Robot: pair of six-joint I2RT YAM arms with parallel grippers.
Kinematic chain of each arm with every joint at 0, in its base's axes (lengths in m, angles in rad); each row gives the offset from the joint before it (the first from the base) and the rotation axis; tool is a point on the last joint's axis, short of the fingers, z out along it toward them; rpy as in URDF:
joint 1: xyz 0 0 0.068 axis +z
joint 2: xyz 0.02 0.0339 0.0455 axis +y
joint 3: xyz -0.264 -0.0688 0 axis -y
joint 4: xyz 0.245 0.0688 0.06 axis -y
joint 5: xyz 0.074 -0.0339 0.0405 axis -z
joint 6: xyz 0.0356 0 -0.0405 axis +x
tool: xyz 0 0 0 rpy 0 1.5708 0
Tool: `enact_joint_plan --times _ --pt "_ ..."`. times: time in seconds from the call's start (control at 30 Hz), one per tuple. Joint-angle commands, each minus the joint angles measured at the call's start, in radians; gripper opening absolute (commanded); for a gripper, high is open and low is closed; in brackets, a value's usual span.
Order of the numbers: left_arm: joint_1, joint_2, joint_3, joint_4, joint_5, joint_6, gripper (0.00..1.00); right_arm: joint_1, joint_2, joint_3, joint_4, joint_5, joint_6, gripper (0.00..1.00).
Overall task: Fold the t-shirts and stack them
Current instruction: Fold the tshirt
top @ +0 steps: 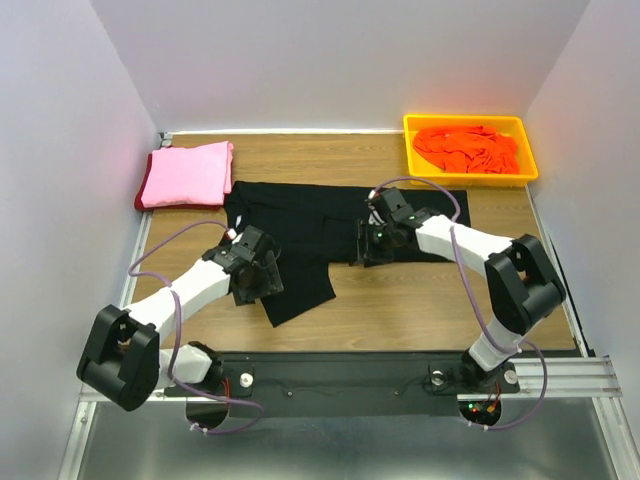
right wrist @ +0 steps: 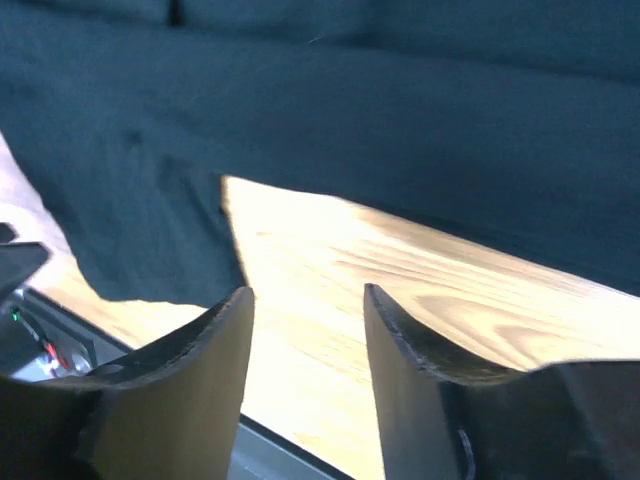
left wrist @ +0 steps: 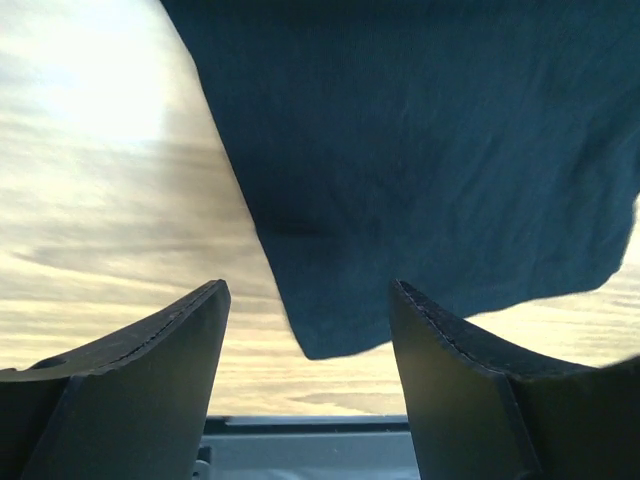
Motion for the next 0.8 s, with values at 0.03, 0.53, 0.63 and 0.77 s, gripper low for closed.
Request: enact_joint_plan --times 0.03,0.53,0.63,0.77 --pt "-0.068 -0.015 -0.055 -0.025 0.022 -0.106 0.72 0.079 0.047 0.008 0.095 -0.051 0.028 0.50" --pt "-0.166 0.065 -0.111 0.016 0.045 -0.168 0.51 0.204 0.185 0.036 0.120 -0.111 0.043 0.44" --pt "-0.171 0.086 -0.112 0.026 0.045 -0.157 0.46 0.211 0.205 0.040 0.120 -0.118 0.046 0.44" --pt "-0.171 0.102 -0.108 0.038 0.044 -0.143 0.36 0.216 0.216 0.047 0.120 -0.115 0.051 0.34"
